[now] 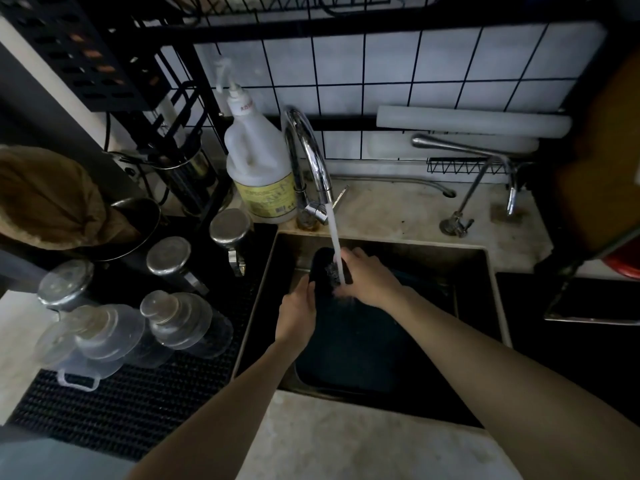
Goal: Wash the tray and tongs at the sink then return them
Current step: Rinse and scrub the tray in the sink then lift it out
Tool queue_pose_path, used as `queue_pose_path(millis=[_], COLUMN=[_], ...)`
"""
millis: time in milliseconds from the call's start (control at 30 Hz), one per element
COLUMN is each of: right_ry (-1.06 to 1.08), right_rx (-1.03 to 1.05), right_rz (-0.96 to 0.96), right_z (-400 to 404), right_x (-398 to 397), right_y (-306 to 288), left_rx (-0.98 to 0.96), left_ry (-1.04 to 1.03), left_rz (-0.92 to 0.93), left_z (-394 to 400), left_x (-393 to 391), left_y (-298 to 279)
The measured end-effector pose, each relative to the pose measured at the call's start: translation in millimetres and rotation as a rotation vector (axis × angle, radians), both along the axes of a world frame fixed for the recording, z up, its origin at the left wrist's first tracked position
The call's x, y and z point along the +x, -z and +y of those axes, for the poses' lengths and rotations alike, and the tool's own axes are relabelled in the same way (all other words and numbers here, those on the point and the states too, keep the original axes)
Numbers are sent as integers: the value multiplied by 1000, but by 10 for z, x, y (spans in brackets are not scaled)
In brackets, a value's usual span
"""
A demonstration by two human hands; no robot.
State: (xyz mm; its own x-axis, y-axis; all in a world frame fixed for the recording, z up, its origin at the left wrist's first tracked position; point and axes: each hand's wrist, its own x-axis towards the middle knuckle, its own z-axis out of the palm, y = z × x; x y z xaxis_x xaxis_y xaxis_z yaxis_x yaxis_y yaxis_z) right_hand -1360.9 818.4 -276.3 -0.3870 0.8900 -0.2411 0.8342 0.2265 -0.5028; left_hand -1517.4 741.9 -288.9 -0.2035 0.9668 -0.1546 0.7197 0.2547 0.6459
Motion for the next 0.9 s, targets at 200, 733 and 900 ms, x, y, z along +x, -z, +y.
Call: queue_pose_path(millis=[200, 733, 900], right_ry=[32, 217, 284], right_rx=[119, -73, -64], right_rz=[-177, -384, -524], right_z=[-1, -210, -275], right_x=[286, 1176, 1291], right_y=[158, 598, 542], left_rx=[-2, 77, 110], left_ry=[16, -21, -24], left_rz=[-23, -98, -65], left_z=[19, 43, 88], left_x=[-118, -319, -402], left_y=[65, 78, 137])
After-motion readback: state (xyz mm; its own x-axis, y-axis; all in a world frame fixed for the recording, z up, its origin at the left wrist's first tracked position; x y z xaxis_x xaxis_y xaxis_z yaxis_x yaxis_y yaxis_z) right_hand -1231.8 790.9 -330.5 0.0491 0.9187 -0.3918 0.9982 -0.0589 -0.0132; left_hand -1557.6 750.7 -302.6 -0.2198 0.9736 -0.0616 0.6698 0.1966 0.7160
